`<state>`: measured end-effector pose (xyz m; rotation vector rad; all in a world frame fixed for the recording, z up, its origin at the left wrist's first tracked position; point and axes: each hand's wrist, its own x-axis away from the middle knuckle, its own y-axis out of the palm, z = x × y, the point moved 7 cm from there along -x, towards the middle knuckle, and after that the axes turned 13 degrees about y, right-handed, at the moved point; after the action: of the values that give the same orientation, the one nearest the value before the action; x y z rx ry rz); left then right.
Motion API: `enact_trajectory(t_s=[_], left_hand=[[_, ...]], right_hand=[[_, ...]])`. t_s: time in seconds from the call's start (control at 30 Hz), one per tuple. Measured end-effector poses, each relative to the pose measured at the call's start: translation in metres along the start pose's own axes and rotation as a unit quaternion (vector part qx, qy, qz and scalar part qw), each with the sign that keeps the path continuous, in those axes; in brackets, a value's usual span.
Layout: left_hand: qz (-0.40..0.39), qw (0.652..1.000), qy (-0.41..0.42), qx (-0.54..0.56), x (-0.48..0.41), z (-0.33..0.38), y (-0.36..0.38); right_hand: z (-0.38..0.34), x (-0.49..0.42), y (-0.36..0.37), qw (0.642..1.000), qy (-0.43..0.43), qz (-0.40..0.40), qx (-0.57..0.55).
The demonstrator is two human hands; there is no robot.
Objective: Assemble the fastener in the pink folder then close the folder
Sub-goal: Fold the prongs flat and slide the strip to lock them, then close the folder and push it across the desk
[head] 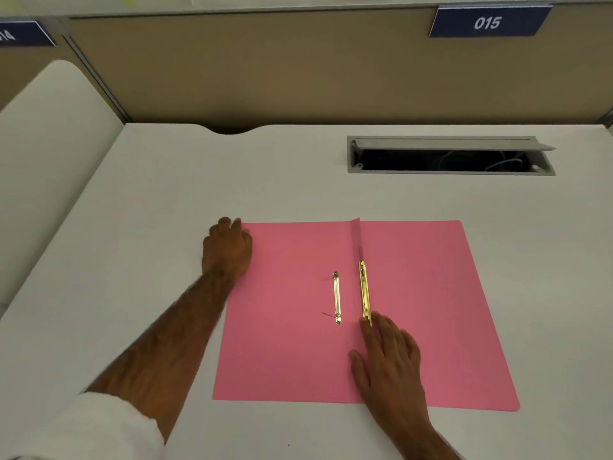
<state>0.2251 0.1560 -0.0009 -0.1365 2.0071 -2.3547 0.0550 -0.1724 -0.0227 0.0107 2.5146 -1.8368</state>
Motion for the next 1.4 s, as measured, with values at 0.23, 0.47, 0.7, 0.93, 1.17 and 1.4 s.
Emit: enact_trajectory(t_s=[0.23, 0.47, 0.7, 0.93, 1.17, 1.4], left_hand=[[0.023, 0.992, -0.068, 0.104, -0.023, -0.011, -0.011], [0.054, 0.943, -0.152, 0.290, -0.044, -0.035, -0.013], [-0.081, 0.787, -0.186, 0.582, 0.033, -0.020, -0.015], [-0.092, 0.655, -0.139, 0.737, 0.111, 0.040, -0.057], [-0.100, 0.621, -0.011, 0.778, 0.109, 0.128, -0.123], [-0.023, 0.688, 0.046, 0.723, 0.114, 0.200, -0.087]], right_hand=[[-0.002, -0.003, -0.001, 1.000, -0.012, 0.015, -0.003], [-0.003, -0.007, 0.000, 1.000, -0.008, 0.010, -0.004], [-0.006, -0.008, 0.000, 0.998, 0.021, -0.024, -0.057], [-0.001, -0.031, -0.021, 0.957, 0.094, -0.110, -0.253], [0.001, -0.067, -0.092, 0.876, 0.165, -0.146, -0.428], [0.001, -0.089, -0.148, 0.798, 0.163, -0.213, -0.540]])
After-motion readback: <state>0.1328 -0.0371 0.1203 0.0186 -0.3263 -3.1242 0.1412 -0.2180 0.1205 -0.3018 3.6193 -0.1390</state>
